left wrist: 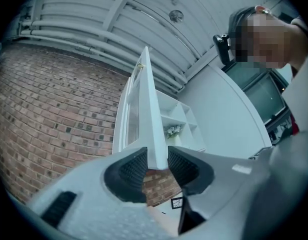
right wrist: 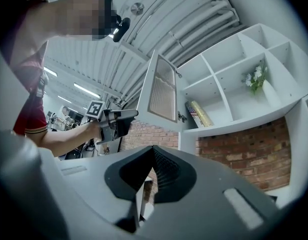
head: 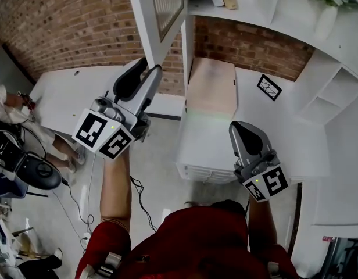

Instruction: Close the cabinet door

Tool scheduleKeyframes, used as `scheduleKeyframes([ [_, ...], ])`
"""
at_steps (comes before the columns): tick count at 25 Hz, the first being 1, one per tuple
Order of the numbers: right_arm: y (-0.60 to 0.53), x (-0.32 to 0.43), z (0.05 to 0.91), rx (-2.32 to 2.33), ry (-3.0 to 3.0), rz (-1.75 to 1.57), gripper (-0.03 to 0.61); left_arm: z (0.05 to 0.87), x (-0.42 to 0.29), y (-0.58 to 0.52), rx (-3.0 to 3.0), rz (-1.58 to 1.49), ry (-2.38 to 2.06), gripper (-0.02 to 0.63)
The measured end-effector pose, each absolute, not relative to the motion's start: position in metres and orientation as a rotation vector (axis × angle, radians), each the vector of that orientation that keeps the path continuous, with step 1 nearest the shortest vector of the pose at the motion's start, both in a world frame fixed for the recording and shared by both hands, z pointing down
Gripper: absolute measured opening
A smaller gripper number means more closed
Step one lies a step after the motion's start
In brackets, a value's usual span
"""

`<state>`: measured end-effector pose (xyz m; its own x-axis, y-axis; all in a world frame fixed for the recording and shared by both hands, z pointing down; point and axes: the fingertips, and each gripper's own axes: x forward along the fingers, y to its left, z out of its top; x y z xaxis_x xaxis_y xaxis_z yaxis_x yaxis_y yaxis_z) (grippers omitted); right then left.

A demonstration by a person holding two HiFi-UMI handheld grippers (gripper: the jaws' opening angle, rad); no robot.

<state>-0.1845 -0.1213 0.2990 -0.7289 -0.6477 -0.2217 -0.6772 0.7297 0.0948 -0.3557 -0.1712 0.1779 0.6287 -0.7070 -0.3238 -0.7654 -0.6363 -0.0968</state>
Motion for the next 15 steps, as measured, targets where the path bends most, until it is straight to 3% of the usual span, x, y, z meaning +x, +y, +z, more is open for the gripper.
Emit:
scheduleKeyframes([
  [9,-0.124,-0.179,0.309,-1.100,2.783,0.249,0.014,0.179,-0.342,-0.172,-2.603,0.369,1.205,0.109],
  [15,-0.136,-0.154,0.312,-1.067,2.774,0.238,0.014,0.178,-0.305,-0.174,-2.564,0.308,1.238,0.132],
])
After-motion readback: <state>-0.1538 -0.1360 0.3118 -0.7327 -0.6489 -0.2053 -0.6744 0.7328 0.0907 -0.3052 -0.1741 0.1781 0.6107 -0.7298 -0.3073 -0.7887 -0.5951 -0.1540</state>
